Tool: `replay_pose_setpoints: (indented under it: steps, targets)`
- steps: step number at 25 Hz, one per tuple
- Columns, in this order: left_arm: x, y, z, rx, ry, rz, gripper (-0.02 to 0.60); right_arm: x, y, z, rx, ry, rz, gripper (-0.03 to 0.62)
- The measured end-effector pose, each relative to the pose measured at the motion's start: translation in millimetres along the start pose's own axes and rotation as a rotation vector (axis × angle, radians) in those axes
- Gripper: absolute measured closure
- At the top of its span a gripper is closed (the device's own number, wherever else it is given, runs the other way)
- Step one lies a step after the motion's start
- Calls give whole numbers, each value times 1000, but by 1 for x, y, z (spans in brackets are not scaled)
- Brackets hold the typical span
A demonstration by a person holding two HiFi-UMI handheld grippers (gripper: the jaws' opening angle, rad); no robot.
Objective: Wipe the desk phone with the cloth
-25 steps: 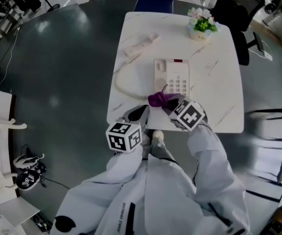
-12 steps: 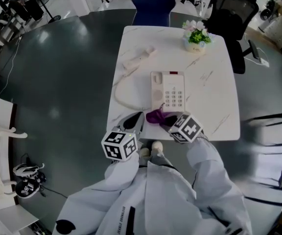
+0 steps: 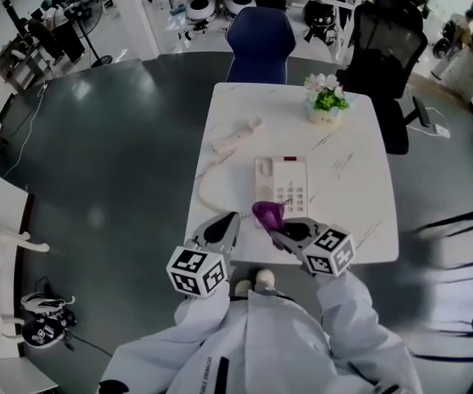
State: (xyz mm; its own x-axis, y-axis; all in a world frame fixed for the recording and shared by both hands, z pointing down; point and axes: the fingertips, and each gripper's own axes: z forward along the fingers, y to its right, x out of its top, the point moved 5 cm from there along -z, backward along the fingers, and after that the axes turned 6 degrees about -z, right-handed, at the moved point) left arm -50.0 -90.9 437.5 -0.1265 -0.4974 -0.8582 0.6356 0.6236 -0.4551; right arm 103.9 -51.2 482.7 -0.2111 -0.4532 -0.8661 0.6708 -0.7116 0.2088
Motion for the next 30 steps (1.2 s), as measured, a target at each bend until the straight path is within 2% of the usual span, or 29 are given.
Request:
replay_pose_setpoints:
  steps: [5, 12, 20, 30]
  targets:
    - [23, 11, -6, -27, 63, 72, 584, 27, 2, -21, -45, 215, 30, 556]
    - [53, 20, -14, -26, 146, 129, 584, 59, 15, -54, -146, 395, 40, 556]
    - [81, 19, -22, 6, 236, 163, 584, 81, 28, -85, -266, 514, 27, 556]
    - [102, 19, -25, 35, 312, 211, 584, 97, 44, -104, -371, 582, 7, 556]
